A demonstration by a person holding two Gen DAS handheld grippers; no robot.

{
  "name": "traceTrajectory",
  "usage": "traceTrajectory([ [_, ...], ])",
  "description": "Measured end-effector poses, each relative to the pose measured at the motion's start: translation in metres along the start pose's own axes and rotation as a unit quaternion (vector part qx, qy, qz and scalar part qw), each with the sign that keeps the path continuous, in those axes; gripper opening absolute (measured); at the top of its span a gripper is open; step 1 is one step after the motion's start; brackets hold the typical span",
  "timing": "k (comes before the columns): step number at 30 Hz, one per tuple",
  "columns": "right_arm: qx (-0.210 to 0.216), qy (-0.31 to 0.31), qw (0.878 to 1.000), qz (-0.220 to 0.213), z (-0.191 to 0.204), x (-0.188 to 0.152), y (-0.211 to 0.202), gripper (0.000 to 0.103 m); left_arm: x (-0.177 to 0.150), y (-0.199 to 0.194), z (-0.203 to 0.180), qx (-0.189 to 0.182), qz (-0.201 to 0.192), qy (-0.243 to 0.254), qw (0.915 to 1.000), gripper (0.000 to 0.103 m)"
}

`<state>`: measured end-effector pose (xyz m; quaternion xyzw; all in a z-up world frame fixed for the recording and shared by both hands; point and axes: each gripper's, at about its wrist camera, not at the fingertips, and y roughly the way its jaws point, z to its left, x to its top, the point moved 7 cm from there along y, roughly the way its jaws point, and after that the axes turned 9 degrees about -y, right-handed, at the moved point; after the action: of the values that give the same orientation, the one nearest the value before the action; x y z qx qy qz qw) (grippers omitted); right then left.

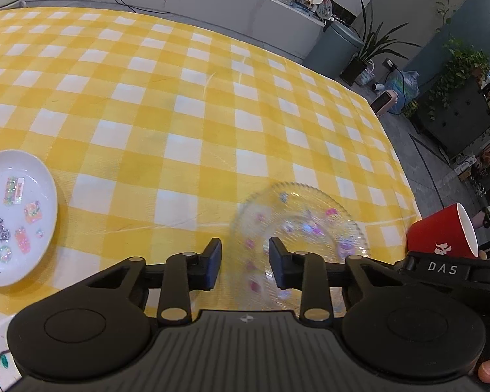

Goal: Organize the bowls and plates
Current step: 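Move both grippers to the clear glass plate rim and close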

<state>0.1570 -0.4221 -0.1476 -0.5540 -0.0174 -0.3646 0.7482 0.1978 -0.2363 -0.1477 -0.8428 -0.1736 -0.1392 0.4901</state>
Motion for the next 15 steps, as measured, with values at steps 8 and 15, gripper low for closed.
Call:
traceTrajectory([
  [8,0.05,-0.012,0.999,0.012,0.02,-0.007,0.008,0.026,0.012,-0.009,0.028,0.009,0.0,-0.025,0.9996,0.036],
  [15,0.045,-0.016,0.999,0.013,0.018,-0.019,0.002,0.021,0.009,-0.009,0.025,0.01,0.001,-0.005,0.9999,0.034],
])
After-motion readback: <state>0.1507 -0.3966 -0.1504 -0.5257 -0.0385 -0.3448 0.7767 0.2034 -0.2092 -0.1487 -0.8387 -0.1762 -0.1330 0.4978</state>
